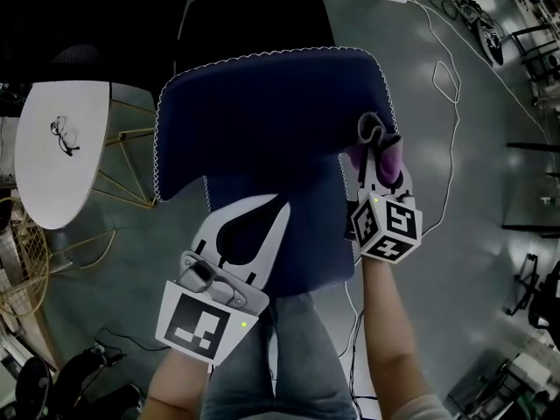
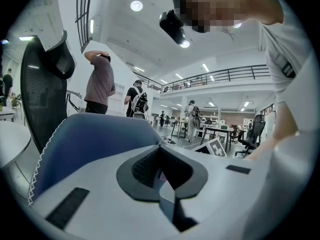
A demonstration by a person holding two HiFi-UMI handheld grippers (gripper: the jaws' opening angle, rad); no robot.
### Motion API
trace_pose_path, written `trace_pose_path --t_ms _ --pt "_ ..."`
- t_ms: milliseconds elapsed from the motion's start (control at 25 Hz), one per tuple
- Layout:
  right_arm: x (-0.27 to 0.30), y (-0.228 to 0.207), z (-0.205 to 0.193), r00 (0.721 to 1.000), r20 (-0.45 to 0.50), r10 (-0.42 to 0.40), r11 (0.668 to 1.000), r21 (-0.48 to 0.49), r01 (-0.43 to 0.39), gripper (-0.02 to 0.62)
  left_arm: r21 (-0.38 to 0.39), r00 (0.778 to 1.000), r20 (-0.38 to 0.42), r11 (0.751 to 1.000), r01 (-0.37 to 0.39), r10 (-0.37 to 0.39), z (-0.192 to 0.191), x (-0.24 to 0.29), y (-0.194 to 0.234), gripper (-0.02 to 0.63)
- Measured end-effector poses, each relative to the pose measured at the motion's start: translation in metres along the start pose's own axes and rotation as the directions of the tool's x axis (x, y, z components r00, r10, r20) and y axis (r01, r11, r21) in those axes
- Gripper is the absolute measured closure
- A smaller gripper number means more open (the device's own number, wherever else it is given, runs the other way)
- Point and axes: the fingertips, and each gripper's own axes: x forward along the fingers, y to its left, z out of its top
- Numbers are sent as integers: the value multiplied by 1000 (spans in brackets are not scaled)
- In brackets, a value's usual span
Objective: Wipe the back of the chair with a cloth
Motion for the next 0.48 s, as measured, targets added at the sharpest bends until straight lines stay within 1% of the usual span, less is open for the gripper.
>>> trace_pose_path --t_ms 120,240,360,480 --pt "2 1 -4 1000 7 17 1000 -1 -17 518 2 1000 14 1000 -6 6 -4 2 1 594" --pt "7 3 -13 999 9 40 999 21 -40 518 0 999 34 1000 -9 9 -8 2 1 594" --pt "11 5 -20 998 24 53 999 9 -53 518 5 999 34 1000 -7 7 -19 2 0 594" --pt "15 7 -27 997 35 71 997 3 -71 518 -26 999 48 1000 0 1 -29 1 -1 594"
